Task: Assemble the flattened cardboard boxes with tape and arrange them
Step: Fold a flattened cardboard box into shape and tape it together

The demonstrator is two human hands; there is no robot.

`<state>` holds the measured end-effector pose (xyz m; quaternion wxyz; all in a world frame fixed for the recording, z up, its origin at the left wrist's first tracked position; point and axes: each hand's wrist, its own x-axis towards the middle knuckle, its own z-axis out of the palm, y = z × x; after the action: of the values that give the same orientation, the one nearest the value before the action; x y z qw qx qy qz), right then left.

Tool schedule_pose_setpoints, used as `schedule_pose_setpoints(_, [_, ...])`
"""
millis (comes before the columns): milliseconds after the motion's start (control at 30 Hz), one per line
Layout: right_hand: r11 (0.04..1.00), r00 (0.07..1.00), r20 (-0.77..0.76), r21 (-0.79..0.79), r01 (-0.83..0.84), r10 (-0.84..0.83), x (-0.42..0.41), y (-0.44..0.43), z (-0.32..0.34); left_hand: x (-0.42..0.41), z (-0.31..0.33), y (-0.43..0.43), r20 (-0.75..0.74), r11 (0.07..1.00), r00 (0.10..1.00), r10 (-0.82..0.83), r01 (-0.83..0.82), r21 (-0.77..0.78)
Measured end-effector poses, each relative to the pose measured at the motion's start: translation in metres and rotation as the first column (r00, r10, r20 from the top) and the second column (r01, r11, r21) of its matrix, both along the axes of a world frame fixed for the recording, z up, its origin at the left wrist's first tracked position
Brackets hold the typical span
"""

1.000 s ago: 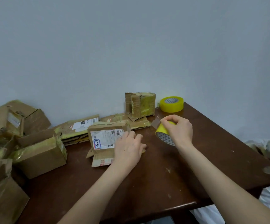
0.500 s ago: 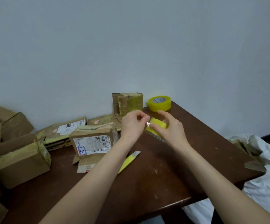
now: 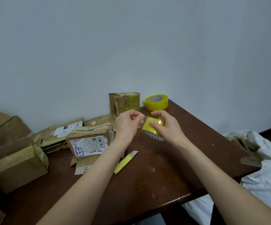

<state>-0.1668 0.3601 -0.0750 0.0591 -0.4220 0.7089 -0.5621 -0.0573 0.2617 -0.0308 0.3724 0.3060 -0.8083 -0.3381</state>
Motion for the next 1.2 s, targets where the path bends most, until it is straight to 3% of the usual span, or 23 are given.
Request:
schedule_pose_setpoints(167, [0.987, 0.982, 0.099, 0.004, -0.160, 0.159, 0.002, 0.003, 0.002, 0.013, 0.007, -0.010, 0.074, 0.996, 0.997, -0.028, 0.033, -0.081])
schedule_pose_setpoints(433, [0.999, 0.999, 0.020, -0.003, -0.034, 0.034, 0.004, 0.003, 0.007, 0.020, 0.007, -0.013, 0.179, 0.978, 0.981, -0.071, 0.104, -0.178])
schedule_pose_setpoints(667, [0.997, 0.999, -0.038, -0.072, -0.006, 0.004, 0.011, 0.007, 0.014, 0.014, 0.008, -0.006, 0.301, 0.911, 0.950, 0.090, 0.044, -0.411])
schedule_pose_setpoints(867, [0.999, 0.989, -0.145, -0.043, 0.012, -0.018, 0.015, 0.011, 0.018, 0.013, 0.011, -0.013, 0.394, 0.920, 0.913, 0.101, 0.065, -0.387])
schedule_pose_setpoints(967, [0.998, 0.975, -0.219, 0.036, 0.056, -0.047, 0.015, 0.008, 0.016, 0.020, 0.013, -0.013, 0.425, 0.878, 0.888, 0.174, 0.055, -0.475])
schedule_pose_setpoints(1033, [0.982, 0.950, -0.301, 0.140, 0.129, -0.082, 0.009, 0.008, 0.010, 0.034, 0.020, -0.020, 0.344, 0.849, 0.906, 0.247, -0.031, -0.528])
schedule_pose_setpoints(1200, [0.846, 0.897, -0.442, 0.483, 0.228, 0.011, 0.007, 0.004, -0.006, 0.091, 0.030, -0.086, 0.195, 0.846, 0.917, 0.349, -0.218, -0.487])
